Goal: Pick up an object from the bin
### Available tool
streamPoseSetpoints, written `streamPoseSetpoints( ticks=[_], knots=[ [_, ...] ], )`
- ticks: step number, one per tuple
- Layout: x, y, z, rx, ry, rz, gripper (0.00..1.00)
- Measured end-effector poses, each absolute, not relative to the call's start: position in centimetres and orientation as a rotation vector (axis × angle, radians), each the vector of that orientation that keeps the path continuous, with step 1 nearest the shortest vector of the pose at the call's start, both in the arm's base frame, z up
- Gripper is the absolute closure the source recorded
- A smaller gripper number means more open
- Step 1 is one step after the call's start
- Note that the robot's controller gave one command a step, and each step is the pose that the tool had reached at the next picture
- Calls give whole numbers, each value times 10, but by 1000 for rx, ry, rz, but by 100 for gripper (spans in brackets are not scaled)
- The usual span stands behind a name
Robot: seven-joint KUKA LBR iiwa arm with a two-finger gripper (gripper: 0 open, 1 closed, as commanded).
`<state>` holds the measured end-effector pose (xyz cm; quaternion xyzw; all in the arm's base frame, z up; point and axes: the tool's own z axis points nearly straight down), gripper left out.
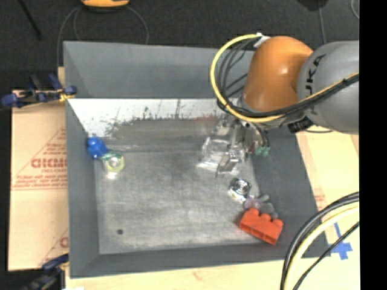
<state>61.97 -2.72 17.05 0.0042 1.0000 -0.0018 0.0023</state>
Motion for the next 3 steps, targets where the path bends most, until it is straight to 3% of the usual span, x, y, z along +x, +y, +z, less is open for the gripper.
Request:
streamPoseSetpoints(
  ticks=[1, 2, 3],
  knots=[
    [621, -55, 112, 219, 3125, -4, 0],
    [621, -54, 110, 222, 3126, -1, 100],
    [625, -59, 102, 67, 3128, -3, 100]
  ],
)
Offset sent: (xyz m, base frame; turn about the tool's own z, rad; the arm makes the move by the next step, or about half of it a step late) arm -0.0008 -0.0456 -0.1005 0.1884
